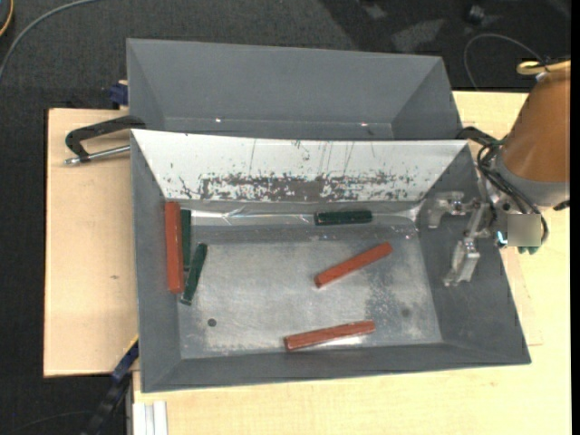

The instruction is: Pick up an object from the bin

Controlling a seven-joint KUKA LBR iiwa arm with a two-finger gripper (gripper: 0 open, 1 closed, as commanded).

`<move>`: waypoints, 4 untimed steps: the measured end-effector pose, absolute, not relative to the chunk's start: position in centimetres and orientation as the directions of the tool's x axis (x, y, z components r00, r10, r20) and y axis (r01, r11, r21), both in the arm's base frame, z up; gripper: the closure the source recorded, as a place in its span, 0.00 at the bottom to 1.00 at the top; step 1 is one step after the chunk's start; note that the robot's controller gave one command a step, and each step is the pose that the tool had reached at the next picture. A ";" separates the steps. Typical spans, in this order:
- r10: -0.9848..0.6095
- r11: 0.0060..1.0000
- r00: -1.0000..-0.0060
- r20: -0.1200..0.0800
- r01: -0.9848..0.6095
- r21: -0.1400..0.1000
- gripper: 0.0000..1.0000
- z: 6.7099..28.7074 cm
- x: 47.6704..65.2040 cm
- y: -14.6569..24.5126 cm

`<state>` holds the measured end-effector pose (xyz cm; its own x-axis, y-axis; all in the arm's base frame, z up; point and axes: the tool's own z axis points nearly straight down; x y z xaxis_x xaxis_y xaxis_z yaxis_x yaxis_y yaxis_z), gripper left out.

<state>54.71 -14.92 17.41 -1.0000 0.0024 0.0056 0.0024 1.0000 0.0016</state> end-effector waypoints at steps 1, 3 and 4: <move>-0.080 0.997 -0.997 0.001 -0.080 0.003 0.00 6.7 56.1 -10.1; -0.058 0.998 -0.998 -0.015 -0.058 -0.002 1.00 19.1 57.4 -9.5; -0.203 0.979 -0.979 -0.010 -0.202 -0.003 1.00 21.6 59.2 -11.6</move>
Offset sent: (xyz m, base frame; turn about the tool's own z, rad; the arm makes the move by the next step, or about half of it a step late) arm 0.0132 0.0450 -0.1041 -0.0799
